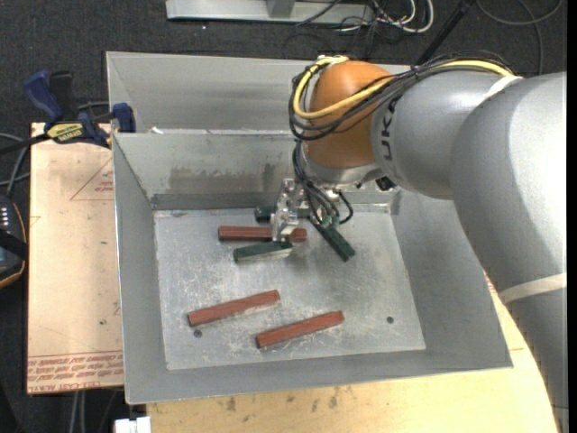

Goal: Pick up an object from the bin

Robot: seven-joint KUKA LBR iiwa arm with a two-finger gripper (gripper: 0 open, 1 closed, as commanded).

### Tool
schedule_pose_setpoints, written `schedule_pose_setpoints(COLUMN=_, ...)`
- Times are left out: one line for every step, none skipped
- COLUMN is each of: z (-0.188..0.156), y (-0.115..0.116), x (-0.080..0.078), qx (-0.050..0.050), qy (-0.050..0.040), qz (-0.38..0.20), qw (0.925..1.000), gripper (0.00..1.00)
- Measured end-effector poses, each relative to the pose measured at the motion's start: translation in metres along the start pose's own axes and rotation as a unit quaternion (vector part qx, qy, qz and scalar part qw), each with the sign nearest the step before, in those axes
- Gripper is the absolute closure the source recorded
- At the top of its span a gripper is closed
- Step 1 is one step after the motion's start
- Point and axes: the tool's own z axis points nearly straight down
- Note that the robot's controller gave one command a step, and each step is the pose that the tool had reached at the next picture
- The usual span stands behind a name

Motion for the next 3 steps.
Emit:
schedule_pose_setpoints(z=0.0, y=0.0, x=0.0, qx=0.0, qy=0.0001, qz=0.0, qw=1.0, gripper=1.0)
schedule_pose_setpoints(z=-0.041, y=-0.005, x=0.013, qx=0.003, qy=0.0117, qz=0.009, qw=0.9999, gripper=1.0)
schedule_pose_setpoints(z=-0.109, y=-0.008, x=0.013, qx=0.003, qy=0.0118, qz=0.012, qw=0.9999, gripper=1.0)
